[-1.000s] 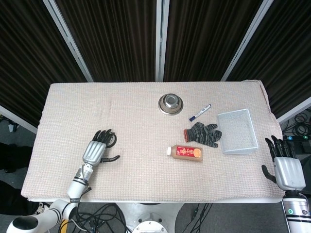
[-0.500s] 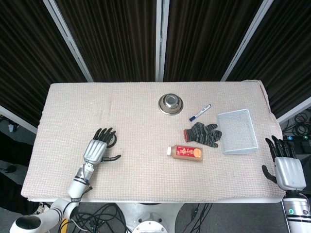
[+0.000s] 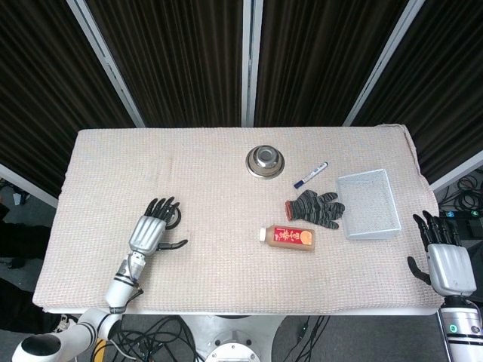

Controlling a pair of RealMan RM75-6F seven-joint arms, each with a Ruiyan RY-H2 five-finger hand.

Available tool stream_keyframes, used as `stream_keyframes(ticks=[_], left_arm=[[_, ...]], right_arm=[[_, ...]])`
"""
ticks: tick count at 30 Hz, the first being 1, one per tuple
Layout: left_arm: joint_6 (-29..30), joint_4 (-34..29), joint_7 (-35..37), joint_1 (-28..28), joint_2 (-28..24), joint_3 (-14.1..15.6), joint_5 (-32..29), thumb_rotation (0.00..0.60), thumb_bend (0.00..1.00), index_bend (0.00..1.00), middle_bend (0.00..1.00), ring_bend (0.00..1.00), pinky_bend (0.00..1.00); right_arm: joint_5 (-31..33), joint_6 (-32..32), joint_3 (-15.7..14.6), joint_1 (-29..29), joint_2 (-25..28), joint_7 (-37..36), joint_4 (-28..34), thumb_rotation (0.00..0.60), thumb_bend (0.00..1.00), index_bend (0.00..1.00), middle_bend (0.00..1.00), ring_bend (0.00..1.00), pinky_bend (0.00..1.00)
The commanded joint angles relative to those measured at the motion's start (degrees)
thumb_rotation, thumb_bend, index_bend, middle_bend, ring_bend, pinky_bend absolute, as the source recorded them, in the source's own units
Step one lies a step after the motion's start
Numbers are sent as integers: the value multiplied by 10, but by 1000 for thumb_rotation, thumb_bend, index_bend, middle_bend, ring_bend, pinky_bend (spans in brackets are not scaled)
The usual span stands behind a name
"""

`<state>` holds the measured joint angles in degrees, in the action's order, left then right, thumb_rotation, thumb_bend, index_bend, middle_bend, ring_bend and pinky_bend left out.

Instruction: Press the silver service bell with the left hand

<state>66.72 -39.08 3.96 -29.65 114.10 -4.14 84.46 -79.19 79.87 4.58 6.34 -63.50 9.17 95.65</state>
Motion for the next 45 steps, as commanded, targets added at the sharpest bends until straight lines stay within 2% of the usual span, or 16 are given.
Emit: stream_keyframes(ticks=[1, 5, 12, 22, 29, 33, 36, 41, 45], left_arm=[[-34, -13, -10, 7, -6, 8, -11, 0, 0, 0, 0, 0, 0], [-33, -17, -13, 7, -8, 6, -12, 0, 0, 0, 0, 0, 0], [14, -27, -3, -6, -13, -10, 2, 0, 0, 0, 0, 0, 0], [-26, -20, -1, 12, -11, 10, -11, 0, 0, 0, 0, 0, 0], [15, -53, -9, -6, -29, -18, -4, 0, 0, 0, 0, 0, 0], [63, -108, -37, 2, -68, -38, -6, 0, 0, 0, 0, 0, 0], [105, -177, -71, 36, -119, -39, -14, 0, 0, 0, 0, 0, 0], [175, -345, -163, 124, -246, -9, -32, 1, 0, 0, 0, 0, 0], [228, -453, -195, 184, -337, 14, -39, 2, 0, 0, 0, 0, 0]], right_arm=[[0, 0, 0, 0, 0, 0, -1, 600, 251, 0, 0, 0, 0], [3, -2, 0, 1, -2, -1, -3, 600, 248, 0, 0, 0, 0], [0, 1, 0, 0, -1, -1, -2, 600, 248, 0, 0, 0, 0], [2, 1, 1, 0, -3, -1, -5, 600, 249, 0, 0, 0, 0], [-1, 4, 1, -1, -3, -8, -6, 600, 251, 0, 0, 0, 0], [-6, 6, 0, -2, -2, -13, -6, 600, 250, 0, 0, 0, 0], [-11, 9, -1, -3, -2, -18, -5, 600, 251, 0, 0, 0, 0], [-18, 3, -4, 1, -9, -22, -9, 600, 250, 0, 0, 0, 0], [-28, 1, -7, 5, -16, -16, -4, 600, 249, 0, 0, 0, 0]])
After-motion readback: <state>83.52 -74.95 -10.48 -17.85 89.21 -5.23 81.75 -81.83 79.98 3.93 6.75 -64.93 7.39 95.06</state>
